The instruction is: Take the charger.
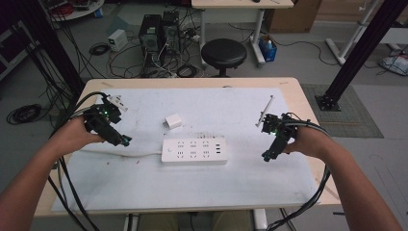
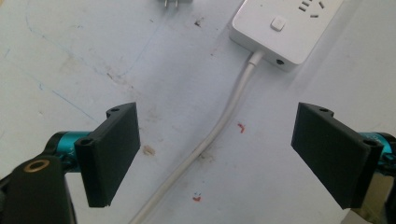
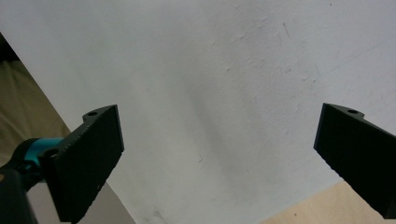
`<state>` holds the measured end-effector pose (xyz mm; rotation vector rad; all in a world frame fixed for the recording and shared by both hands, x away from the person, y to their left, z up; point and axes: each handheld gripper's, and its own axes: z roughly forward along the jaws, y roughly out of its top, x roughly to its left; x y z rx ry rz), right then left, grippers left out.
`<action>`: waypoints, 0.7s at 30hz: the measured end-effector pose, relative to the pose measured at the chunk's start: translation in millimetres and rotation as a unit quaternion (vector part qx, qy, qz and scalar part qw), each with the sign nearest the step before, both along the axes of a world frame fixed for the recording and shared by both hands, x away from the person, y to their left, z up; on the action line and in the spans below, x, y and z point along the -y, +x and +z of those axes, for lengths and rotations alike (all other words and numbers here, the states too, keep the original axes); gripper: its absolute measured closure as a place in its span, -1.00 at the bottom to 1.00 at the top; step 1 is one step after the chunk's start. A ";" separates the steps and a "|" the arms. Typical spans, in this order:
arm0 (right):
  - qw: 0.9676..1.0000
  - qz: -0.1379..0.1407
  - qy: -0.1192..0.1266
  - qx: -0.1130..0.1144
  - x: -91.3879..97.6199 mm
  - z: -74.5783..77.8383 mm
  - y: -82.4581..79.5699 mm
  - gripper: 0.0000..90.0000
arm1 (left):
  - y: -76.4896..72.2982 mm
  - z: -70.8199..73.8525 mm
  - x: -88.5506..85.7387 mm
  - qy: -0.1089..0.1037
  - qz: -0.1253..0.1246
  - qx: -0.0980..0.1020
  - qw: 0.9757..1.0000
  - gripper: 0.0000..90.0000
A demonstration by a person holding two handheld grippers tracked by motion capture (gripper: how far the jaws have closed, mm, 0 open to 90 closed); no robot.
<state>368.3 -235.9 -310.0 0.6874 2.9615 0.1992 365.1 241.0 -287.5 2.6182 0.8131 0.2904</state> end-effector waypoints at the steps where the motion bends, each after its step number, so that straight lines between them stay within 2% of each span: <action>1: 1.000 0.000 0.000 0.000 -0.1 0.2 0.0 -0.98 | 0.0 0.0 0.0 0.000 0.000 0.000 1.000 -0.66; 6: 1.000 -0.005 0.002 0.004 -1.3 1.1 -0.7 -0.98 | -2.1 3.4 3.2 -0.006 0.006 0.000 1.000 -0.66; 11: 1.000 -0.003 0.006 0.008 -1.4 1.5 -0.1 -0.98 | -0.9 10.7 8.3 -0.012 0.003 0.011 1.000 -0.66; 16: 1.000 -0.004 0.008 0.010 -4.1 1.7 0.1 -0.98 | 9.6 11.1 13.4 -0.022 0.008 0.021 1.000 -0.66; 21: 1.000 0.003 0.012 0.010 -8.3 1.3 0.0 -0.98 | 29.0 5.5 23.2 -0.038 0.018 0.033 0.999 -0.66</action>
